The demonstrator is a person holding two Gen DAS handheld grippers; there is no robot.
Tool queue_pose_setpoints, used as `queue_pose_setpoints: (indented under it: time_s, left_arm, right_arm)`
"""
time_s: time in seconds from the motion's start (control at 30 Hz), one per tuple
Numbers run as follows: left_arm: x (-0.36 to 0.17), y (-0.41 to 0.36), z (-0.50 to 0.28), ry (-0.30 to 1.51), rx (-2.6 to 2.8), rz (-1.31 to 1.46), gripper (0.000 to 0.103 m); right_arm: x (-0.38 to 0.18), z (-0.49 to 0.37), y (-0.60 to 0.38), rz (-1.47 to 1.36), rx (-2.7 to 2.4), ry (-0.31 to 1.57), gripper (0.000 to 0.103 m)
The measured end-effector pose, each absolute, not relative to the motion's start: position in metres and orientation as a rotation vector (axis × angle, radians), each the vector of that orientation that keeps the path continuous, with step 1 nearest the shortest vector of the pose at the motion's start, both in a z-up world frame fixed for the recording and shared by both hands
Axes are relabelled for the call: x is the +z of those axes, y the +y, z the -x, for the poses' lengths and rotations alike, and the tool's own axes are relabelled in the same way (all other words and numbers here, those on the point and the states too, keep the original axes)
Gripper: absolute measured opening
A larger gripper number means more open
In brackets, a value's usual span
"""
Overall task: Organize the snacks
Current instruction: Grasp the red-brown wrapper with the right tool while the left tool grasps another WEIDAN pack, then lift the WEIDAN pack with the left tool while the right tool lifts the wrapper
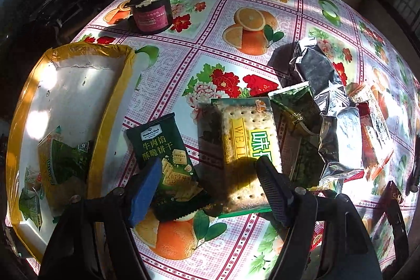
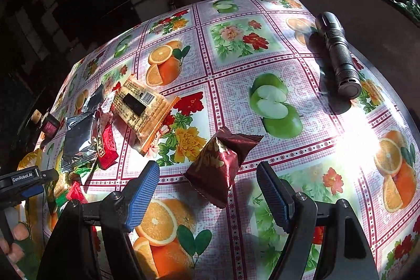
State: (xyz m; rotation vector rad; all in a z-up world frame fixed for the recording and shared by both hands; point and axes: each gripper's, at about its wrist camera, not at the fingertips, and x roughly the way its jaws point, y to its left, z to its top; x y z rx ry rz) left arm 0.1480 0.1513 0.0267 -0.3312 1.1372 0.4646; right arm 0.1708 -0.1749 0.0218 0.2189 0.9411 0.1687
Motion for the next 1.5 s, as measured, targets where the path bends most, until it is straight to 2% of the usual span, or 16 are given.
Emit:
queue_pose_setpoints:
  time_s: [0.4, 0.5, 0.53, 0.57, 0.6, 0.63, 0.7, 1.07, 1.5]
  left_arm:
    - [0.011, 0.133, -0.170, 1.183, 0.410, 0.283, 0.077]
    - [0.008, 0.133, -0.171, 1.179, 0.402, 0.279, 0.075]
    - [0.009, 0.132, -0.172, 1.177, 0.394, 0.276, 0.072]
    - [0.011, 0.130, -0.172, 1.174, 0.379, 0.273, 0.065]
    - [0.013, 0.127, -0.170, 1.169, 0.371, 0.267, 0.052]
    - [0.015, 0.124, -0.169, 1.164, 0.373, 0.253, 0.048]
    - [0.015, 0.119, -0.167, 1.166, 0.374, 0.230, 0.046]
    - [0.045, 0.113, -0.103, 1.101, 0.361, 0.223, 0.046]
    - [0.087, 0.129, -0.013, 0.966, 0.437, 0.177, 0.046]
  right_arm:
    - [0.015, -0.186, -0.160, -0.156, 0.178, 0.935, 0.080]
    - [0.014, -0.188, -0.155, -0.101, 0.169, 0.931, 0.075]
    - [0.014, -0.188, -0.153, -0.081, 0.164, 0.930, 0.073]
    - [0.014, -0.187, -0.152, -0.062, 0.157, 0.930, 0.071]
    - [0.014, -0.186, -0.151, -0.047, 0.157, 0.929, 0.064]
    - [0.014, -0.185, -0.151, -0.036, 0.162, 0.927, 0.052]
    - [0.015, -0.183, -0.151, -0.022, 0.170, 0.926, 0.039]
    - [0.049, -0.126, -0.161, -0.164, 0.319, 0.856, 0.038]
    - [0.092, -0.053, -0.112, -0.190, 0.570, 0.779, 0.038]
